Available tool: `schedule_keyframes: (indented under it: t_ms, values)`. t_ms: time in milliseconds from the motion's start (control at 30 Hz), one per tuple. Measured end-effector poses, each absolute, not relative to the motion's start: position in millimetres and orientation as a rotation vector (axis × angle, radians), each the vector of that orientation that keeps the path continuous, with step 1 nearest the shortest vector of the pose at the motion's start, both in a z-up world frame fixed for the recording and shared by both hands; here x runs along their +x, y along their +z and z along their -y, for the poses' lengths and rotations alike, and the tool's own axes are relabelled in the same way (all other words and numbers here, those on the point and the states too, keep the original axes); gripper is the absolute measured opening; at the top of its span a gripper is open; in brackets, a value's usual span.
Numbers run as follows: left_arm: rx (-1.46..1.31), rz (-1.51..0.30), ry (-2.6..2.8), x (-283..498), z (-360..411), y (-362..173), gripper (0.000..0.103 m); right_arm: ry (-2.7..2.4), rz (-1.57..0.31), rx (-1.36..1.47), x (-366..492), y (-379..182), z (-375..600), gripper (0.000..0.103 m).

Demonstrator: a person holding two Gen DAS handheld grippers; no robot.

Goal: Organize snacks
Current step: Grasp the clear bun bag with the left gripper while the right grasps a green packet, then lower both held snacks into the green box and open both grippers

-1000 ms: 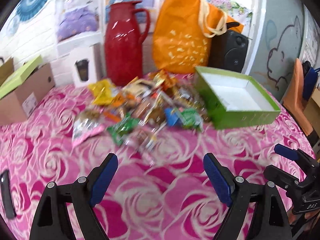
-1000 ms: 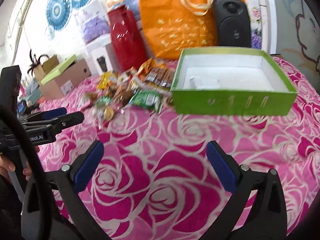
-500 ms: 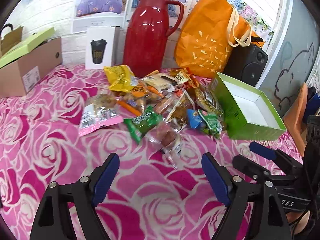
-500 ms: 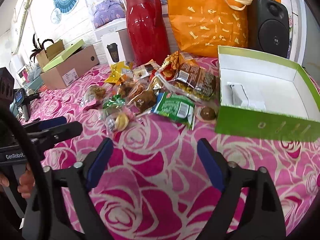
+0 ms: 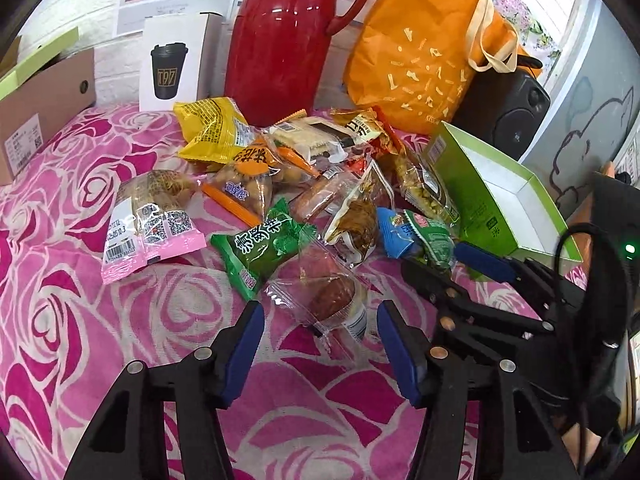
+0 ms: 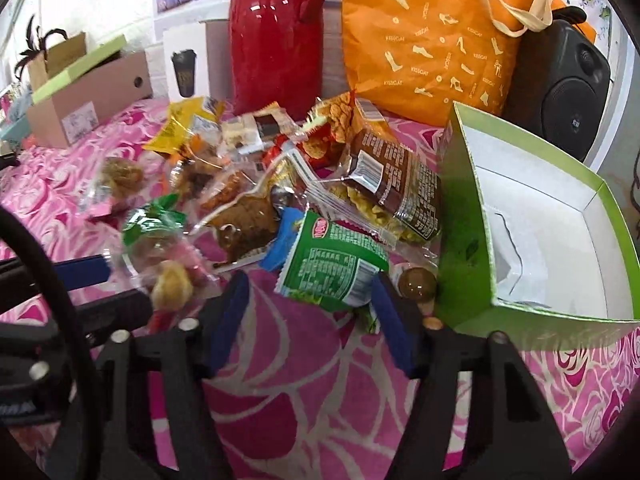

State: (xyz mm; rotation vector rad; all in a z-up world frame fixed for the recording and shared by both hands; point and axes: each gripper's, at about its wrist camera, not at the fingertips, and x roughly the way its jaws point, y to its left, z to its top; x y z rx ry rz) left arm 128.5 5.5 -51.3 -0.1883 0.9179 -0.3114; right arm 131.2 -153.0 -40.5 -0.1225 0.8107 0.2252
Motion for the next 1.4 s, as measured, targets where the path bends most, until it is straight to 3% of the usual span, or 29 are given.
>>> schedule_keyframes:
  t_ms: [67, 100, 167, 233, 567, 1000, 1400]
  values:
    - [-0.199, -0.930, -0.315, 131.6, -6.6, -54.6, 0.060, 0.172, -0.797, -0.137, 133.3, -41.3, 155.9, 0.036]
    - [-0.199, -0.933, -0.319, 133.5, -7.1, -55.8, 0.059, 0.182, -0.796, -0.122, 133.0, -40.0, 158.7, 0.032]
    - [-0.194, -0.946, -0.324, 137.5, -6.3, -60.0, 0.053, 0.200, -0.791, -0.102, 126.8, -33.8, 165.5, 0.014]
    - [-0.203, -0.963, -0.347, 140.0, -4.7, -63.2, 0.044, 0.214, -0.791, -0.079, 118.4, -27.8, 172.3, 0.012]
    - [-0.182, -0.956, -0.366, 132.3, 5.0, -53.9, 0.034, 0.328, -0.822, 0.190, 84.9, -18.0, 209.6, 0.008]
    - [-0.100, -0.811, -0.532, 109.5, 61.9, 26.2, 0.034, 0.307, -0.644, 0.240, 49.1, 38.7, 258.2, 0.008]
    - [-0.015, -0.762, -0.686, 141.7, 161.1, 57.4, 0.034, 0.073, -0.559, 0.227, 72.2, 63.5, 349.6, 0.008]
